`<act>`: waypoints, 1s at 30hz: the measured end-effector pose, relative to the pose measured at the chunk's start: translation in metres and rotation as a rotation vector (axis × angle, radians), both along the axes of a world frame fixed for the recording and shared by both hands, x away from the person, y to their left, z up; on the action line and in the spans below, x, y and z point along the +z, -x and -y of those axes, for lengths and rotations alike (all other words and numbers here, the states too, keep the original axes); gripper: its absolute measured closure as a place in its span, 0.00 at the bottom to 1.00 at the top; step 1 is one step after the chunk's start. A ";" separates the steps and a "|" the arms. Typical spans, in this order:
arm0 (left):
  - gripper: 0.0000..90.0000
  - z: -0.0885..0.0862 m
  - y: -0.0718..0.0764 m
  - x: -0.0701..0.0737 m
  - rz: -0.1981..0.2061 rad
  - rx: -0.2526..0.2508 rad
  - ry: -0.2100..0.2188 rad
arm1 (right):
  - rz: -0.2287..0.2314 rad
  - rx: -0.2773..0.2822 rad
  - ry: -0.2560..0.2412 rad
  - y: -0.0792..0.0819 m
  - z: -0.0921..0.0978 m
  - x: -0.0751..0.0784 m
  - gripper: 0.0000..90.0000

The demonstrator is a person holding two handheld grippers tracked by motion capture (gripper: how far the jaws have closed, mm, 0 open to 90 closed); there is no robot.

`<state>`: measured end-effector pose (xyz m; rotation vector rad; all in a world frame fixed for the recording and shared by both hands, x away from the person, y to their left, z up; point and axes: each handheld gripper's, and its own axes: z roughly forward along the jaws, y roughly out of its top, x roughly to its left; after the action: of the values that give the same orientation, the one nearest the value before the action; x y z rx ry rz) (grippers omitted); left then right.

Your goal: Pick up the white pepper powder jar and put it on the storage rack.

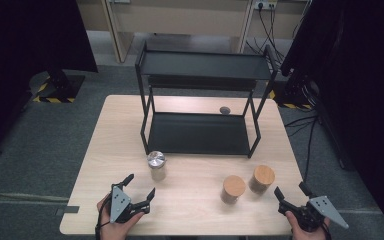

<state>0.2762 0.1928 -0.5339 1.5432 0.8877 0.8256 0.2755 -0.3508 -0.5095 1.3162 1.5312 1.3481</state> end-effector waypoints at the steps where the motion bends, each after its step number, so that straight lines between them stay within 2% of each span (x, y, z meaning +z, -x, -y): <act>1: 0.14 -0.001 -0.001 0.000 -0.008 0.004 0.008 | -0.019 0.000 0.017 -0.002 0.002 -0.004 0.06; 3: 0.14 -0.001 -0.002 0.000 -0.013 0.003 0.012 | -0.025 0.006 0.024 -0.005 0.003 -0.009 0.06; 6: 0.14 -0.001 0.001 0.000 0.010 0.001 0.012 | -0.024 0.013 0.054 -0.008 0.002 -0.011 0.06; 8: 0.13 -0.001 0.002 -0.001 0.018 0.003 0.009 | -0.025 0.016 0.051 -0.008 0.001 -0.012 0.06; 11: 0.13 0.000 0.002 -0.001 0.019 0.000 0.019 | -0.017 0.026 0.085 -0.008 -0.001 -0.012 0.06; 14: 0.13 0.002 0.000 -0.001 0.021 -0.004 0.037 | -0.018 0.033 0.083 -0.009 -0.002 -0.012 0.06; 22: 0.13 0.009 -0.003 0.004 0.056 -0.011 0.042 | -0.016 0.041 0.101 -0.009 -0.004 -0.012 0.06; 25: 0.13 0.012 -0.007 0.007 0.068 -0.010 0.032 | -0.012 0.050 0.118 -0.009 -0.005 -0.012 0.06; 30: 0.13 0.013 -0.017 0.012 0.079 0.000 0.036 | -0.011 0.051 0.113 -0.009 -0.005 -0.013 0.06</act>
<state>0.2928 0.1803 -0.5221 1.4695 0.8407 0.8605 0.2841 -0.3462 -0.5221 1.2236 1.6340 1.2677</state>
